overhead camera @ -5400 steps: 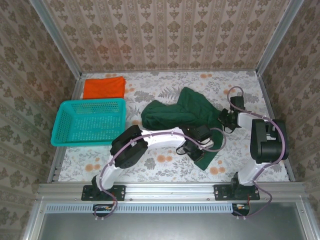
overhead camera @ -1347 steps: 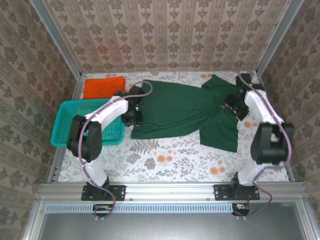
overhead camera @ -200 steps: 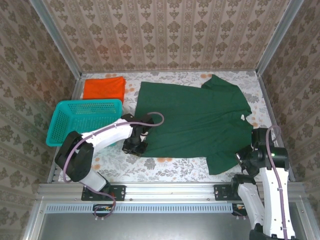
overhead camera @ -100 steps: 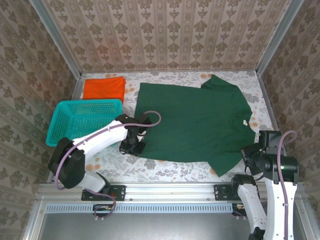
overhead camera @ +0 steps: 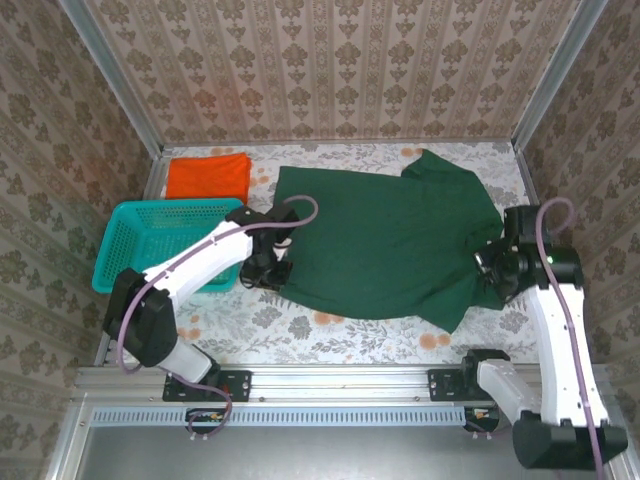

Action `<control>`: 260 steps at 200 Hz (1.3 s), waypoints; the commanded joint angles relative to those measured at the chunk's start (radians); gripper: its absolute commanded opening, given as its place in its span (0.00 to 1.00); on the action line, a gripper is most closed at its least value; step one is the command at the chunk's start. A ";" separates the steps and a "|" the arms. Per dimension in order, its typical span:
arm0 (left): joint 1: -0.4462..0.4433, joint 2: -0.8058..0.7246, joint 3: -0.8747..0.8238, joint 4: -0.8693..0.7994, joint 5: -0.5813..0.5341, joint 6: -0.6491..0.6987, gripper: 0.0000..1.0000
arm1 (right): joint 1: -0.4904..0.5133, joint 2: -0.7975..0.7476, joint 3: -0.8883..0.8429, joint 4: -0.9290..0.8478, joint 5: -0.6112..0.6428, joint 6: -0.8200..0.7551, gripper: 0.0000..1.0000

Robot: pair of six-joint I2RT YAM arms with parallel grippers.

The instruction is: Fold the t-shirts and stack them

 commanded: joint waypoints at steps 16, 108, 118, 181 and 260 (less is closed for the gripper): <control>0.060 0.135 0.193 -0.080 0.042 0.060 0.00 | 0.033 0.218 0.110 0.184 0.085 -0.084 0.00; 0.219 0.459 0.600 -0.178 0.062 0.113 0.06 | 0.033 0.776 0.443 0.241 0.168 -0.183 0.00; 0.247 0.495 0.630 -0.181 0.073 0.116 0.07 | 0.033 0.839 0.485 0.225 0.173 -0.197 0.00; 0.272 0.615 0.714 -0.214 -0.001 0.103 0.19 | 0.030 1.209 0.915 0.008 0.200 -0.336 0.30; 0.279 0.423 0.579 -0.096 -0.022 0.061 0.42 | -0.134 0.929 0.692 0.053 0.028 -0.448 0.60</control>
